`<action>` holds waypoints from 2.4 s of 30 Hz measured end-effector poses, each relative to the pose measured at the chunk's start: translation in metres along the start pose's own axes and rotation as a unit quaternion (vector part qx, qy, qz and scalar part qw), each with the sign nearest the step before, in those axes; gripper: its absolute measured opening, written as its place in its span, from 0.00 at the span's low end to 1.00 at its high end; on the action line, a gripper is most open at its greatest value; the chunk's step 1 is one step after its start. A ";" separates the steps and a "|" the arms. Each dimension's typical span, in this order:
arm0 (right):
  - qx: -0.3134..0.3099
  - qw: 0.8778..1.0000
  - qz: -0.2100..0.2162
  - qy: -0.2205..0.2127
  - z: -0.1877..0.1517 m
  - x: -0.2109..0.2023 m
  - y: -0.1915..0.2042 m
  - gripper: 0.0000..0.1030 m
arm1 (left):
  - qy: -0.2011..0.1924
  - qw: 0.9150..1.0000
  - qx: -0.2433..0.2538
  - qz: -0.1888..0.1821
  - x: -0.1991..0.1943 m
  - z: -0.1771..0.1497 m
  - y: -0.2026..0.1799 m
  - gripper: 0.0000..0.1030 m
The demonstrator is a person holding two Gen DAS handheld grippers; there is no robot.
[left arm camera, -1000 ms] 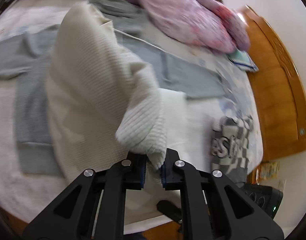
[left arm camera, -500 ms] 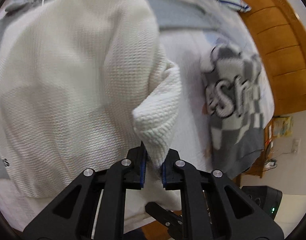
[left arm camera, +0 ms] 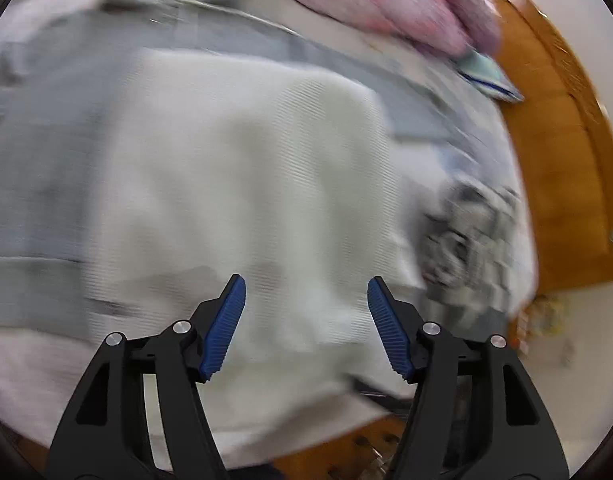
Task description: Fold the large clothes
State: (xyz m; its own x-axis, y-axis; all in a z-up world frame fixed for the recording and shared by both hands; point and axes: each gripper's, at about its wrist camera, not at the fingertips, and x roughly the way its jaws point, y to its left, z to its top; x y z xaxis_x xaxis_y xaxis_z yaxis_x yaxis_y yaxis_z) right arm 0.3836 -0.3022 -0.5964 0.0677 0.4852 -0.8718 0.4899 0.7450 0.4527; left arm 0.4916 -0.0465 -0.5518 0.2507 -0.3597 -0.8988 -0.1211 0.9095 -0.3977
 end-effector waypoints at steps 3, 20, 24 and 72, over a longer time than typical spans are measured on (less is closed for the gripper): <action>-0.088 0.994 -0.052 -0.037 0.006 -0.036 0.034 0.14 | -0.022 0.996 -0.016 0.088 -0.008 0.008 0.041 0.62; -0.238 0.969 -0.042 -0.044 0.114 0.047 0.153 0.00 | 0.064 0.995 -0.035 0.062 0.050 0.023 0.100 0.72; -0.185 0.982 0.000 -0.033 0.121 0.044 0.131 0.00 | 0.061 0.994 -0.086 0.010 0.034 0.010 0.123 0.72; 0.391 0.823 0.405 -0.069 -0.139 0.100 0.002 0.82 | 0.181 0.952 -0.179 -0.172 0.003 -0.044 0.141 0.26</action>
State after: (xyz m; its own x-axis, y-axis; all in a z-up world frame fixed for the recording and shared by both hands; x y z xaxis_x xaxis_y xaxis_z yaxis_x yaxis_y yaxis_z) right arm 0.2706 -0.1886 -0.6562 0.7194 0.5812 -0.3802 0.6418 -0.3471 0.6838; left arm 0.4326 0.0720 -0.6184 -0.0044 -0.7310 -0.6823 -0.4270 0.6184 -0.6598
